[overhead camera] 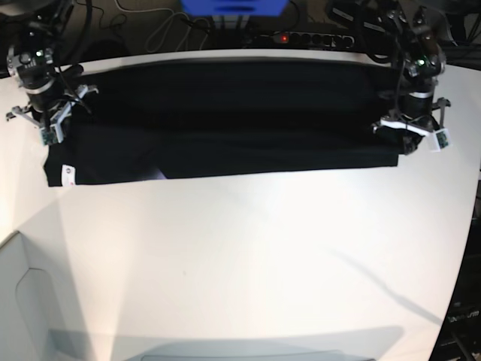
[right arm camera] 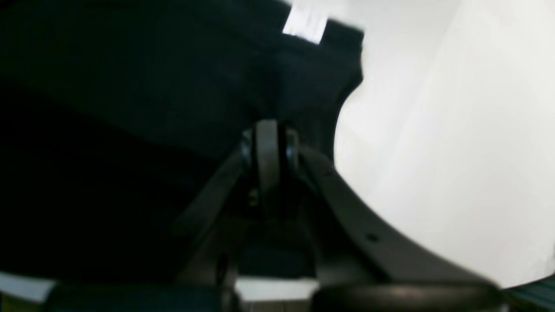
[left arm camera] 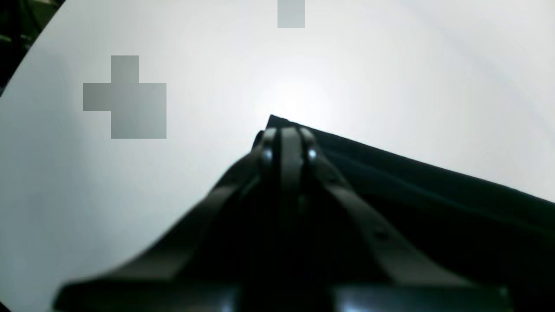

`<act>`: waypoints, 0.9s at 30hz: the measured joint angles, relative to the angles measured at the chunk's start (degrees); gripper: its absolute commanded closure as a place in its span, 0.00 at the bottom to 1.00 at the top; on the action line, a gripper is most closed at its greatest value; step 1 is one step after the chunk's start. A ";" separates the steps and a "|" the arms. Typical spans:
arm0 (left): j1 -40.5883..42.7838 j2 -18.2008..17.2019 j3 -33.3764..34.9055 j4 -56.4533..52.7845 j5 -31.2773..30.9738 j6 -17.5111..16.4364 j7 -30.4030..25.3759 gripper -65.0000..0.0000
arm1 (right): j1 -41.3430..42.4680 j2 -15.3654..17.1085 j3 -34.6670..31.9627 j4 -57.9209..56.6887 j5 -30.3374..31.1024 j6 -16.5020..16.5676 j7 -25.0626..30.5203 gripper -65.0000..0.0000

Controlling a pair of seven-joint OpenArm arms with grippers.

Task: Fold the T-shirt properly
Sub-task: 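Pull the folded strip with both grippers toward the arms and smooth it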

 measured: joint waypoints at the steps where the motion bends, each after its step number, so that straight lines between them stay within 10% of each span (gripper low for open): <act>1: 0.02 -0.04 0.00 0.00 0.02 0.00 0.02 1.00 | -0.44 0.00 0.00 0.00 0.00 0.00 0.09 1.00; 27: 3.52 0.07 -3.65 -6.08 -0.50 -0.22 -0.61 1.00 | -5.49 -1.22 0.11 -0.13 -0.02 0.00 0.07 1.00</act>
